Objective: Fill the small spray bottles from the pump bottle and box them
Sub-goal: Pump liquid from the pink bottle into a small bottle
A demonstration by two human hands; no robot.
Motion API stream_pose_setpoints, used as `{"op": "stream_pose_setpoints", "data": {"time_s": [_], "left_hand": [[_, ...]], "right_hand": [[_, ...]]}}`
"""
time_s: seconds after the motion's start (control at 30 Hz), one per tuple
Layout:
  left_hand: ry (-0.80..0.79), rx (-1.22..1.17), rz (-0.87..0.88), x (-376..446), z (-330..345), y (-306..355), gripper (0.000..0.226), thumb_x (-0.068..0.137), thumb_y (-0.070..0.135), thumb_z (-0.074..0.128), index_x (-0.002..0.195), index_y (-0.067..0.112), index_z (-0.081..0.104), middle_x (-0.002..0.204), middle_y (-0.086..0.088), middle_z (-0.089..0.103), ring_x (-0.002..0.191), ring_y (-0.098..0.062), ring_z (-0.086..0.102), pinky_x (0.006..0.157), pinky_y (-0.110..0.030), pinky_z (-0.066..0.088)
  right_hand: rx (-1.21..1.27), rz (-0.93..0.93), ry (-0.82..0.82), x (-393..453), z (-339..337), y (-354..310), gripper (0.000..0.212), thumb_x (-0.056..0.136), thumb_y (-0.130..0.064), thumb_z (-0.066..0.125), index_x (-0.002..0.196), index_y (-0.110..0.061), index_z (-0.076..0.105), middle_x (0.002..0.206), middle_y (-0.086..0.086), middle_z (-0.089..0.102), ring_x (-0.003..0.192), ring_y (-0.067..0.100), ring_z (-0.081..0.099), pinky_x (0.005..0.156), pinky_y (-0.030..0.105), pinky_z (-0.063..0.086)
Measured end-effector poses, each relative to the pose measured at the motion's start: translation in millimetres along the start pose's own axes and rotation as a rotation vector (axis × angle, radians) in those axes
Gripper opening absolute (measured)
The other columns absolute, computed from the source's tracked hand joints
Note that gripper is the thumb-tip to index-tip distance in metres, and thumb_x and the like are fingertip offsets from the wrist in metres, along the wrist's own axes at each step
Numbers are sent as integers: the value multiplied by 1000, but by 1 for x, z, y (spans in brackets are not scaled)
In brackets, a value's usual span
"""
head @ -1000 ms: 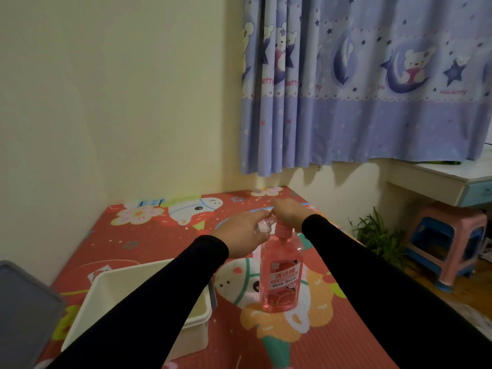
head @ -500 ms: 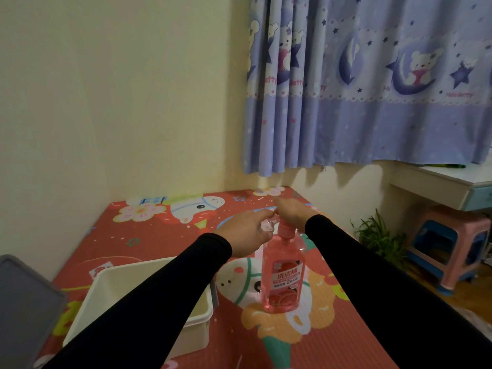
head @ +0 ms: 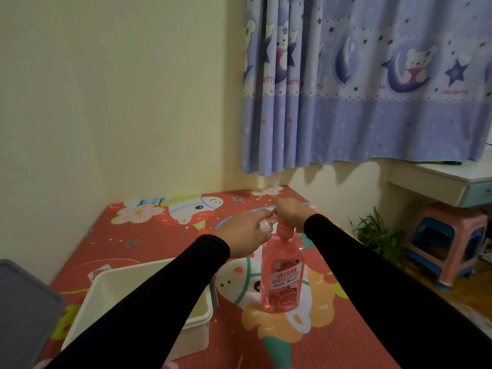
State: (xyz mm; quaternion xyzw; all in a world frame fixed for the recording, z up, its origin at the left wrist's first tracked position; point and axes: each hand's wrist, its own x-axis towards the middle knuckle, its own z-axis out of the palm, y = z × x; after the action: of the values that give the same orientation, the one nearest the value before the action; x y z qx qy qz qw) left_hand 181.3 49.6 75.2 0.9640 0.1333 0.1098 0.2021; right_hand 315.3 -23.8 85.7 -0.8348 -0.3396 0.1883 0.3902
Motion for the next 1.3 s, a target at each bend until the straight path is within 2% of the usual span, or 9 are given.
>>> {"op": "stream_pose_setpoints", "data": {"time_s": [0.13,0.23,0.33,0.57,0.73,0.9,1.03,1.2,1.3], "left_hand": [[-6,5,1,2,-9,3,50,97,30,51,145,25,37,135,-4,53,108,-19,53,86,-28,40],[4,-1,16,1,-13,5,51,98,31,48,147,30,33,136,2,50,99,-11,48,82,-24,34],[15,9,22,0,-7,2,49,98,30,50,145,27,36,136,-2,53,107,-19,52,87,-29,40],[-22,45,1,-1,-5,2,48,98,31,50,144,24,37,133,-6,53,113,-23,53,90,-31,41],[4,10,10,0,-13,4,52,98,33,50,147,30,33,133,-1,52,97,-13,49,81,-23,34],[9,29,10,-3,-3,2,49,98,31,50,144,25,37,137,-5,50,119,-22,50,92,-29,38],[-8,30,8,-3,-2,3,45,98,30,51,142,23,40,130,-7,54,111,-24,53,90,-33,41],[13,-17,20,0,-10,5,50,98,29,51,145,26,37,129,-1,54,102,-17,53,83,-25,38],[30,-18,22,0,-10,5,51,97,30,51,146,28,36,125,0,55,99,-16,53,82,-24,38]], "right_hand": [[54,-13,-5,-1,-6,-6,41,102,-22,35,133,2,48,137,23,51,97,19,46,83,32,44],[46,-48,16,1,-9,-9,43,103,-23,32,137,0,42,140,23,47,106,24,50,102,41,41],[16,-24,4,4,-4,-3,41,102,-22,33,133,2,47,136,22,51,99,22,49,90,35,41],[-22,-7,-13,3,-1,0,40,103,-19,32,131,3,49,137,24,50,96,18,43,84,30,36],[-1,-52,19,1,-10,-11,42,103,-21,33,136,2,43,140,22,48,111,30,52,101,42,40],[50,-11,12,2,0,0,41,102,-21,35,132,2,50,137,22,52,95,17,45,82,30,38],[41,-7,6,1,0,2,41,103,-22,33,132,1,49,138,22,50,96,16,43,83,29,35],[108,-25,19,4,-8,-6,43,102,-28,35,133,-1,47,137,22,51,98,20,47,97,40,43],[81,-32,35,5,-8,-7,42,102,-25,35,133,0,46,136,23,51,103,28,54,97,40,44]]}}
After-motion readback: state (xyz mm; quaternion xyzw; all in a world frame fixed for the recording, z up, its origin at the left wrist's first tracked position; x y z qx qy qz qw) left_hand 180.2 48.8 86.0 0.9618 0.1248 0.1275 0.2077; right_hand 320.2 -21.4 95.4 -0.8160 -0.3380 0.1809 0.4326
